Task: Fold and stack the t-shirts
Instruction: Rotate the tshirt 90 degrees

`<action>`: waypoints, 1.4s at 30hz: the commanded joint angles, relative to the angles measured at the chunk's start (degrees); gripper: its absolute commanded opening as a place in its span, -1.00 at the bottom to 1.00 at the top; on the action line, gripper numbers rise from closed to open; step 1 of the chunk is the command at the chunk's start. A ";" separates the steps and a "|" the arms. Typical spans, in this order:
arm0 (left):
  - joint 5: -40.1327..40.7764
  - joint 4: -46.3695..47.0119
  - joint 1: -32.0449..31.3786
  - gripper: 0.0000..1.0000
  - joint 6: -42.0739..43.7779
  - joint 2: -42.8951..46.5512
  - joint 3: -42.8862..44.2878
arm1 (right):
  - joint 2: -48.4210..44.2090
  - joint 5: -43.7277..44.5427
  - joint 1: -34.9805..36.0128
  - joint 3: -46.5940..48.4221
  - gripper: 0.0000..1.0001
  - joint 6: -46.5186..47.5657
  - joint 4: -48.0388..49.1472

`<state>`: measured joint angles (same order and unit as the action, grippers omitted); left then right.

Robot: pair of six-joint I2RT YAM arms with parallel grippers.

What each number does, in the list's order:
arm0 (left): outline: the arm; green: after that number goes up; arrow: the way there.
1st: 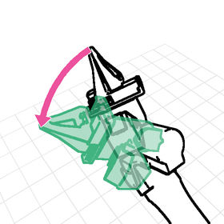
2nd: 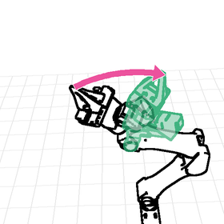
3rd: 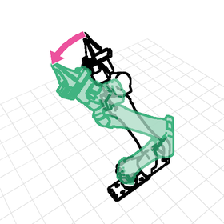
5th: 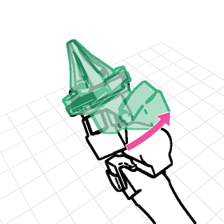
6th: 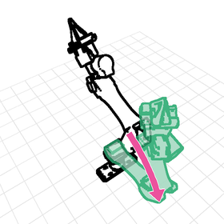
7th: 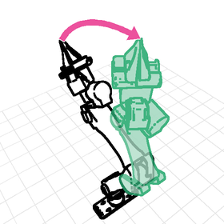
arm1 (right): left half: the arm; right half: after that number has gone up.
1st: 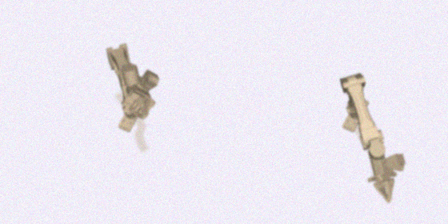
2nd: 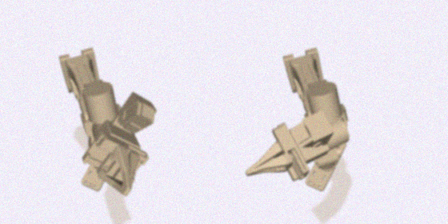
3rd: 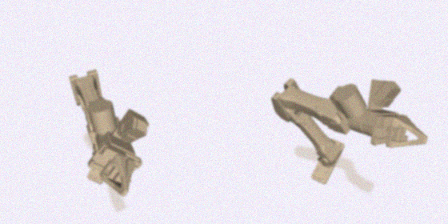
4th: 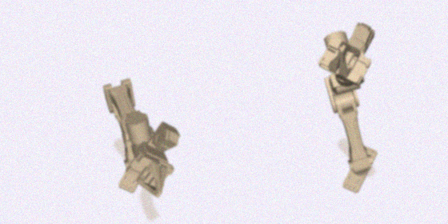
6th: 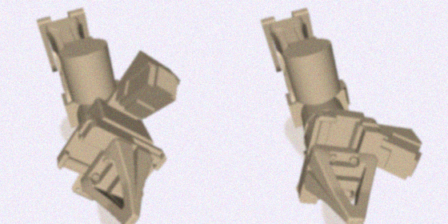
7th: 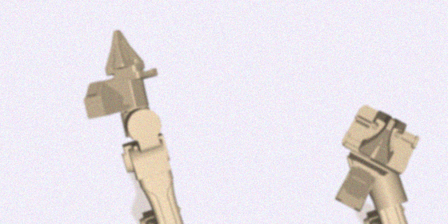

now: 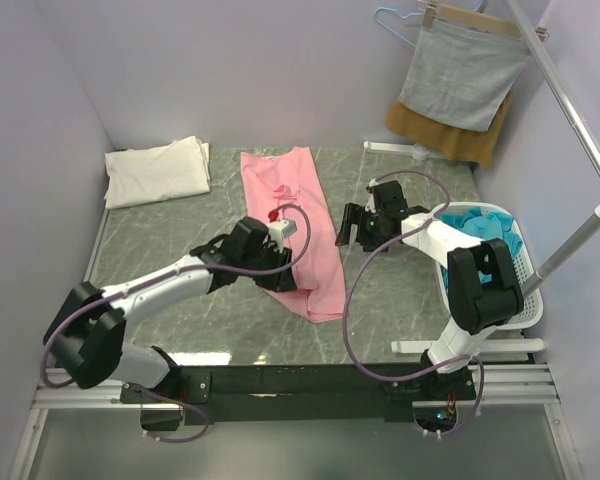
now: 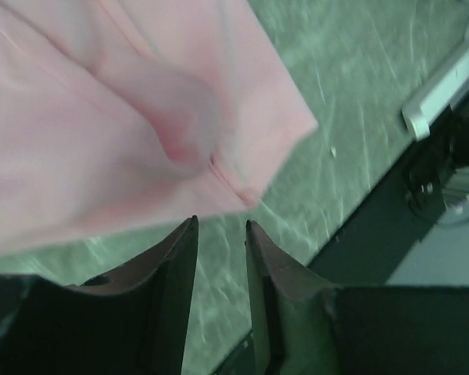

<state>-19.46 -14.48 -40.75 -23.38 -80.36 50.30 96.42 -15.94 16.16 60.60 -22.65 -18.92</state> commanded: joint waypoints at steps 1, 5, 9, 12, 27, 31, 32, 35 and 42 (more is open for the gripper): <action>-3.74 -0.11 -3.27 -0.28 -5.18 7.48 -5.47 | -5.88 -0.75 2.29 -2.06 0.87 -0.11 -0.15; -0.15 -3.08 -5.39 0.15 -10.88 15.21 -11.18 | -7.74 -0.23 3.87 -3.38 0.88 -0.63 -0.33; 9.60 -5.38 -5.57 0.89 -11.43 23.56 -12.25 | -8.44 0.56 5.63 -2.68 0.89 -0.64 -0.24; 18.12 -7.30 -5.48 0.99 -12.83 22.97 -9.79 | -8.18 -1.18 7.56 -1.89 0.86 -0.29 -0.33; 39.23 -1.78 -5.48 0.99 -23.82 9.08 -5.22 | -5.98 -4.98 18.64 -2.94 0.68 -0.81 0.11; 40.73 -1.43 -5.22 0.99 -25.93 6.36 -4.77 | -5.89 -4.18 19.96 -4.35 0.65 -0.99 0.28; 40.91 -1.08 -5.04 0.99 -26.37 6.27 -5.04 | -5.72 -4.27 20.13 -4.52 0.63 -1.16 0.46; 41.00 -0.64 -3.55 0.99 -27.25 7.66 -6.00 | -4.49 -3.22 20.84 -3.47 0.61 -0.91 -0.24; 38.01 0.59 1.90 0.99 -26.64 12.68 -9.34 | -0.19 -1.19 22.42 -1.80 0.42 1.21 -0.51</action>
<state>19.31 -16.12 -41.19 -49.39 -71.20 42.33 94.19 -18.98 37.45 56.86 -23.49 -19.00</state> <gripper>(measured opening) 0.994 0.764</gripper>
